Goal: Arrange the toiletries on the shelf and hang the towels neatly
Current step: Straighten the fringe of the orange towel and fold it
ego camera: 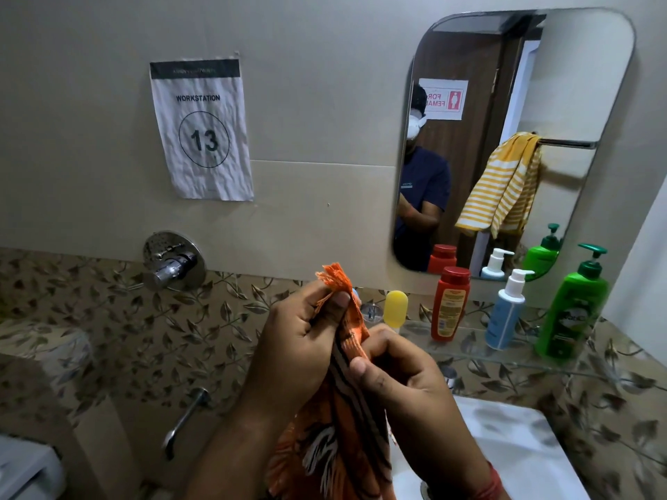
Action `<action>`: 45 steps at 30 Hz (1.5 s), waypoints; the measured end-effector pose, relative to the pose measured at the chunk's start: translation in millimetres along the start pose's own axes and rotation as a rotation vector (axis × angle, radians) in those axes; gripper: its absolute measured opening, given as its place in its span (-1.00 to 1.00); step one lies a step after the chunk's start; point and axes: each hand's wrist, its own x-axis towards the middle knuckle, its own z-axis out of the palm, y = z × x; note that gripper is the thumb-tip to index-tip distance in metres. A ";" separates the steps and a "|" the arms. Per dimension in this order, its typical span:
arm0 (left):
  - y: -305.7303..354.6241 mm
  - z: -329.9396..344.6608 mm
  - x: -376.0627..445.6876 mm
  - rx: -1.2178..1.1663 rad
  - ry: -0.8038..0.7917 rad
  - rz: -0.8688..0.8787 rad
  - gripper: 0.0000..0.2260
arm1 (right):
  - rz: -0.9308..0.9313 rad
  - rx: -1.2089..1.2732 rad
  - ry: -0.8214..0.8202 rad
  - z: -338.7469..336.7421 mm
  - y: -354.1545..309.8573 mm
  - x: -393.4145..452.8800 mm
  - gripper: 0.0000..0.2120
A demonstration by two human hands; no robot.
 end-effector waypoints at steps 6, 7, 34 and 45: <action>-2.5 -0.6 -0.4 0.032 -0.033 0.060 -0.89 | 0.062 -0.145 -0.048 -0.1 0.1 3.0 -0.53; -1.9 -0.7 -1.3 0.026 -0.040 0.065 -0.88 | 0.101 -0.065 -0.055 -1.3 0.7 3.3 -0.53; 0.6 -8.5 28.1 -0.076 0.250 -0.049 -0.79 | -0.320 -0.582 0.030 2.8 2.3 13.0 -0.56; 104.3 -27.0 67.1 -0.104 0.128 0.302 -0.85 | -0.163 0.220 -0.368 44.5 -121.5 1.8 -0.73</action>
